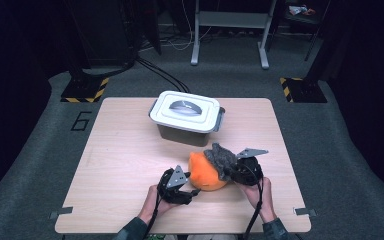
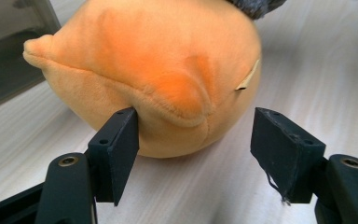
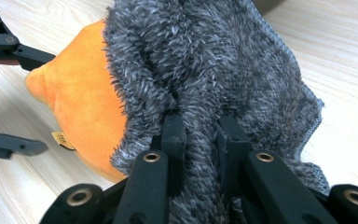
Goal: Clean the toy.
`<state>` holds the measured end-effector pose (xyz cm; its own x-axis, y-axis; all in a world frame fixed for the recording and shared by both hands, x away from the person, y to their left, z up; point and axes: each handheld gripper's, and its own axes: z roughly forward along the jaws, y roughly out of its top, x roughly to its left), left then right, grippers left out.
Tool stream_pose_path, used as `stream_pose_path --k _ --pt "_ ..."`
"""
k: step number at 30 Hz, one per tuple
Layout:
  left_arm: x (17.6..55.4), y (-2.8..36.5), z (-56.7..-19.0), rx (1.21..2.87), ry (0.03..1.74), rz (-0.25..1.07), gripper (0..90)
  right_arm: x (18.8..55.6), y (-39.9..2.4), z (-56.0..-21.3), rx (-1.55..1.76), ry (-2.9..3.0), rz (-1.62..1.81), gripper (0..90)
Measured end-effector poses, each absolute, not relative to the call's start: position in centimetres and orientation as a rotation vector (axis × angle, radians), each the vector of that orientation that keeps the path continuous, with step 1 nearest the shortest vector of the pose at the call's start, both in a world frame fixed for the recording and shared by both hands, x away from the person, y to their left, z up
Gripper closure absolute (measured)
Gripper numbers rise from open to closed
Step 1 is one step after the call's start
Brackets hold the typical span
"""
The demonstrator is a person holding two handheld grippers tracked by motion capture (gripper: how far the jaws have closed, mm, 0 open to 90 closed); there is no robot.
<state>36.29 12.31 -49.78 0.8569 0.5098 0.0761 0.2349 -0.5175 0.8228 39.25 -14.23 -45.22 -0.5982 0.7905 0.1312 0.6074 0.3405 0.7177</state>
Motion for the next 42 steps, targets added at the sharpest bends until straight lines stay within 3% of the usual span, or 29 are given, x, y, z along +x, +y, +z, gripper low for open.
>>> stream_pose_path --k 3,11,17,28,42 --pt "36.3 11.9 -49.9 2.127 0.552 0.43 36.5 39.3 -14.3 -45.3 1.261 2.369 1.112 76.3" --pt "36.5 11.7 -50.1 2.097 0.571 0.465 62.5 39.1 -14.3 -45.4 1.268 2.343 1.12 76.4" --pt "36.7 12.0 -49.9 2.063 0.602 0.41 74.6 38.8 -14.7 -44.8 1.248 2.327 1.138 76.4" --pt "36.8 11.6 -47.9 2.023 0.656 0.244 76.1 37.1 -12.6 -40.6 1.099 2.384 1.174 76.3" --pt "37.1 11.2 -48.4 2.047 0.695 0.232 75.9 38.1 -9.8 -42.8 1.051 2.393 1.161 75.8"
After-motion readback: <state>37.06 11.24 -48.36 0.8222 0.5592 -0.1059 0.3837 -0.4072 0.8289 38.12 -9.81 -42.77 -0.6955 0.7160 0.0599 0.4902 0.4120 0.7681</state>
